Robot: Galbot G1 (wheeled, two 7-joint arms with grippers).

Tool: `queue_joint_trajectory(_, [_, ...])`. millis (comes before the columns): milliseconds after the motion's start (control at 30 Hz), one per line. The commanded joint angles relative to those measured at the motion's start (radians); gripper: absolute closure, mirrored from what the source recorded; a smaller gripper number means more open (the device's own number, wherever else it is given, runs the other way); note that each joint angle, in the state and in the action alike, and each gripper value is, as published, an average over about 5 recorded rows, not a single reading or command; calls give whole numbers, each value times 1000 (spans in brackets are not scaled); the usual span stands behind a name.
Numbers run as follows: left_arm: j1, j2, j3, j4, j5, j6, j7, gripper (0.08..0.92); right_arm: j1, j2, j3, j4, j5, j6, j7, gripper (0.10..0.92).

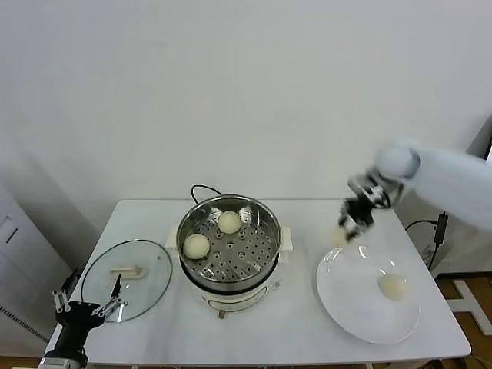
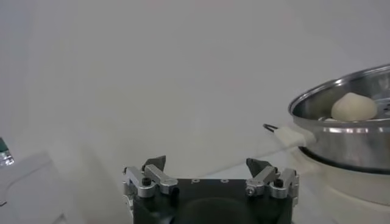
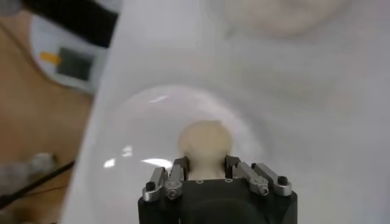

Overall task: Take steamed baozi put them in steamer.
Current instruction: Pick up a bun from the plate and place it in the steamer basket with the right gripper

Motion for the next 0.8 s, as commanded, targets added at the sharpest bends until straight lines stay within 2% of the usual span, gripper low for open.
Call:
queue_joint_trajectory(33, [0, -39, -11, 2, -14, 0, 0, 177, 175, 314, 41, 58, -32, 121, 8, 642])
queue_joint_trajectory(233, [8, -38, -21, 1, -27, -3, 0, 177, -14, 421, 85, 228, -302, 253, 43, 637])
queue_joint_trajectory(433, [12, -40, -32, -1, -40, -4, 0, 177, -168, 489, 109, 232, -515, 367, 59, 637])
queue_joint_trajectory(567, [14, -40, -36, 0, -44, -6, 0, 177, -224, 505, 133, 191, -567, 440, 55, 642])
queue_joint_trajectory(800, [12, -43, -37, 3, -44, -6, 0, 177, -239, 487, 134, 214, -547, 493, 40, 643])
